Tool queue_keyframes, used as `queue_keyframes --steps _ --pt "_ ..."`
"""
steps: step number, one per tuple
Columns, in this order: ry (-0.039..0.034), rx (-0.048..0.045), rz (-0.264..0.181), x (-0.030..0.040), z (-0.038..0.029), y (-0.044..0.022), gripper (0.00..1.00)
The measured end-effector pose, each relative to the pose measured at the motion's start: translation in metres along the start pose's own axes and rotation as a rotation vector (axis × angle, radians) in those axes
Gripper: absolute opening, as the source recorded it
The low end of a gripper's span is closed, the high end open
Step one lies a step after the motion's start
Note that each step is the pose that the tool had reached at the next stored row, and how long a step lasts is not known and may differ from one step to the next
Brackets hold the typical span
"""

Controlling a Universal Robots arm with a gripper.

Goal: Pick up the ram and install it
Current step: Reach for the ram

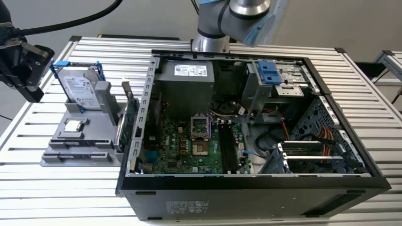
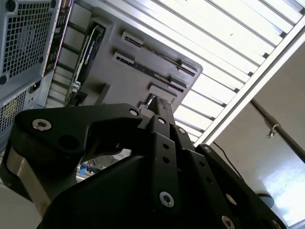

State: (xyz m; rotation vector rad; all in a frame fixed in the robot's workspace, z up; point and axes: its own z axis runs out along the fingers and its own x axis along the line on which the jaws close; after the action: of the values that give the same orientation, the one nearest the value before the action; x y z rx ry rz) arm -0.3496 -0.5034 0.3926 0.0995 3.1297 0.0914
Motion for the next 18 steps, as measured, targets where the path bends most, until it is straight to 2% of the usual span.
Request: queue_keyframes --steps 8,18 --pt "0.0001 -0.0003 -0.001 0.0000 0.0000 0.0000 0.00" --pt "0.0042 -0.0007 -0.071 0.0000 0.0000 0.0000 0.00"
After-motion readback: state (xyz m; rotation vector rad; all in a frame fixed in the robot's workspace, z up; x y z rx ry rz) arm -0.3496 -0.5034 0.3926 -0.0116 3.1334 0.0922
